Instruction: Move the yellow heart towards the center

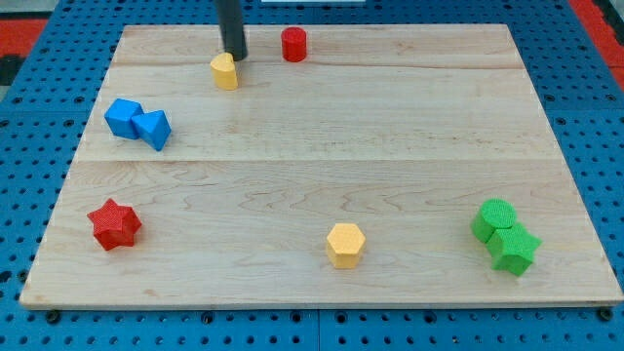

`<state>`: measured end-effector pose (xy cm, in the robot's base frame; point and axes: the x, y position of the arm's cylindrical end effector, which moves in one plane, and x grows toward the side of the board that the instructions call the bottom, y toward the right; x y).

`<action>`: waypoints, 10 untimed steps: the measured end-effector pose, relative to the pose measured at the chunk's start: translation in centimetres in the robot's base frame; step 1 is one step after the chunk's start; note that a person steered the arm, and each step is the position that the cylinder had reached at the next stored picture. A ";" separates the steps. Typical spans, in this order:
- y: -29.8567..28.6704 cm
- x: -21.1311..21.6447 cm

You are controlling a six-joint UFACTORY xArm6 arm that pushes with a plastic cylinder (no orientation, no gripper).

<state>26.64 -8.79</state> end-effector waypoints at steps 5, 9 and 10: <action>-1.8 4.8; -0.3 10.1; 6.3 11.0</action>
